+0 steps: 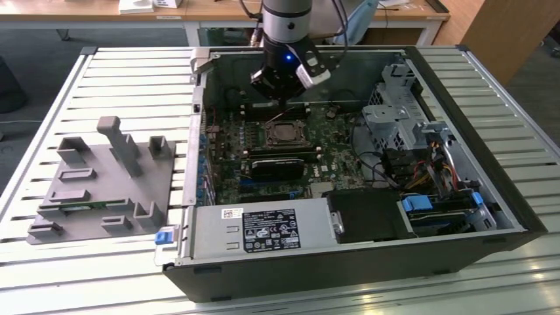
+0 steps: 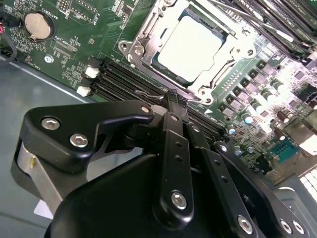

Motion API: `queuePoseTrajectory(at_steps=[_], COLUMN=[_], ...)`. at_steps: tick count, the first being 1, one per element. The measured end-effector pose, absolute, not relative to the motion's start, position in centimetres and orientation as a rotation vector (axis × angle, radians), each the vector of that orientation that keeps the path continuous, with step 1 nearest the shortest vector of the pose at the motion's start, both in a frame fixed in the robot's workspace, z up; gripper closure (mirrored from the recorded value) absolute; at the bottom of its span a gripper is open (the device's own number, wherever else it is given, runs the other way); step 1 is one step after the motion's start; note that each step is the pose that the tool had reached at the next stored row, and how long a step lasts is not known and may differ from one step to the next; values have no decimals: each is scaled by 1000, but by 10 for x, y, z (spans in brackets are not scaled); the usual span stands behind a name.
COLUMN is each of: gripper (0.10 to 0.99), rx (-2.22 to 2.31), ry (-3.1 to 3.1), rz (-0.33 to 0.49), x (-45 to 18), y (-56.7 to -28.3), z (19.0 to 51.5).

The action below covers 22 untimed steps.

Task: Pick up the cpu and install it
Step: 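Install the first cpu locking lever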

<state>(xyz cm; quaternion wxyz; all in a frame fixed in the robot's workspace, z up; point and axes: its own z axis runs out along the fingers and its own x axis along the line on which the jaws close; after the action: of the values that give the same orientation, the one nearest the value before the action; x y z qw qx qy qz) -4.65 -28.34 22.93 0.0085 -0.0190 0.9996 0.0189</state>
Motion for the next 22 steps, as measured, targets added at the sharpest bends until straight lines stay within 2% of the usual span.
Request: queuePoseTrajectory(at_steps=[22], gripper=[980], rx=[-51], ry=[3145], rz=[59], x=[-30], y=[-277], z=[217])
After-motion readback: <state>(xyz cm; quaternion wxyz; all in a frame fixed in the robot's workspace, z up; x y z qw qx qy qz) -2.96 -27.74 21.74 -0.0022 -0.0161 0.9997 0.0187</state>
